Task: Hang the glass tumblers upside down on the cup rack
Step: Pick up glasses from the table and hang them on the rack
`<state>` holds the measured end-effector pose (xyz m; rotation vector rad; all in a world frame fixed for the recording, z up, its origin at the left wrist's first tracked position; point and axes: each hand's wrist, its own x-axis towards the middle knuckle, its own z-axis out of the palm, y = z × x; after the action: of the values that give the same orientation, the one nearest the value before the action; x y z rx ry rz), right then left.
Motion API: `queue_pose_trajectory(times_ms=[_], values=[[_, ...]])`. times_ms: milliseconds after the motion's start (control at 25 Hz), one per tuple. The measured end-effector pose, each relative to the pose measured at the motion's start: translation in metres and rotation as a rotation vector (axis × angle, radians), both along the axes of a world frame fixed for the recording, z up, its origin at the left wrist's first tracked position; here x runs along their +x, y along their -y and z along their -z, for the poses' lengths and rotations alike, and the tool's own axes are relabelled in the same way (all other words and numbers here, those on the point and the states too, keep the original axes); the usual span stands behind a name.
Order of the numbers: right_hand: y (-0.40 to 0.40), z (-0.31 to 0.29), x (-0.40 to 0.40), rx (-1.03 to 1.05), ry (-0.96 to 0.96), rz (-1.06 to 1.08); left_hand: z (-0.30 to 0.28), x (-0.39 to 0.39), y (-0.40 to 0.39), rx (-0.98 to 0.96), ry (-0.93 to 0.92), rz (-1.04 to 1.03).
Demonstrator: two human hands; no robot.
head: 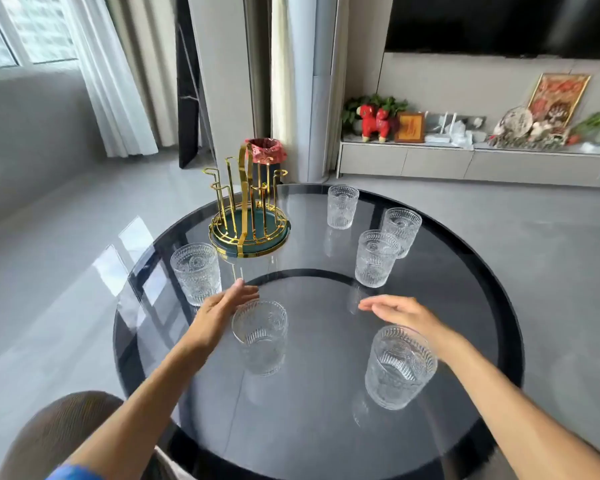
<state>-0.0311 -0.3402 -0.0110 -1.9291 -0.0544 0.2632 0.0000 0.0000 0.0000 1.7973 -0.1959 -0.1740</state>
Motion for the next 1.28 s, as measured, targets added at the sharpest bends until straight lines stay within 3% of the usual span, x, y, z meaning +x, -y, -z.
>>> queue_pose_trajectory(times_ms=[40,80,120,200,240,320,440,520,640,800,1000,1080,1160,1280], values=[[0.002,-0.004,0.0,0.066,-0.047,0.041,-0.002,-0.002,-0.003,-0.082,-0.055,0.02],[0.003,-0.01,0.001,0.08,-0.108,0.05,-0.007,-0.008,-0.005,-0.045,-0.019,0.077],[0.004,-0.016,0.001,0.068,-0.15,0.04,-0.015,-0.017,-0.005,0.053,0.083,0.179],[0.002,-0.028,0.003,-0.021,-0.214,-0.021,-0.02,-0.029,0.002,0.466,0.251,0.285],[-0.002,-0.033,0.004,-0.09,-0.235,-0.056,-0.02,-0.031,0.006,0.629,0.315,0.271],[-0.014,-0.044,0.006,-0.235,-0.252,-0.112,-0.022,-0.034,0.014,0.737,0.398,0.149],[-0.038,-0.073,0.01,-0.383,-0.11,-0.067,-0.031,-0.035,0.019,0.708,0.462,0.021],[-0.064,-0.101,0.016,-0.309,-0.014,-0.027,-0.039,-0.031,0.02,0.683,0.49,-0.074],[-0.115,-0.127,0.028,-0.224,-0.12,0.051,-0.06,-0.023,0.023,0.597,0.608,-0.225],[-0.167,-0.112,0.044,0.229,-0.539,0.037,-0.077,-0.009,0.025,0.588,0.86,-0.269],[-0.183,-0.102,0.077,0.653,-0.493,0.054,-0.08,0.022,0.007,0.64,0.995,-0.057],[-0.181,-0.106,0.093,0.675,-0.412,0.096,-0.085,0.04,-0.003,0.485,0.961,0.14],[-0.178,-0.113,0.11,0.629,-0.321,0.184,-0.092,0.063,-0.011,0.186,0.759,0.24],[-0.182,-0.125,0.139,0.547,-0.077,0.485,-0.113,0.116,-0.015,-0.018,0.546,0.06]])
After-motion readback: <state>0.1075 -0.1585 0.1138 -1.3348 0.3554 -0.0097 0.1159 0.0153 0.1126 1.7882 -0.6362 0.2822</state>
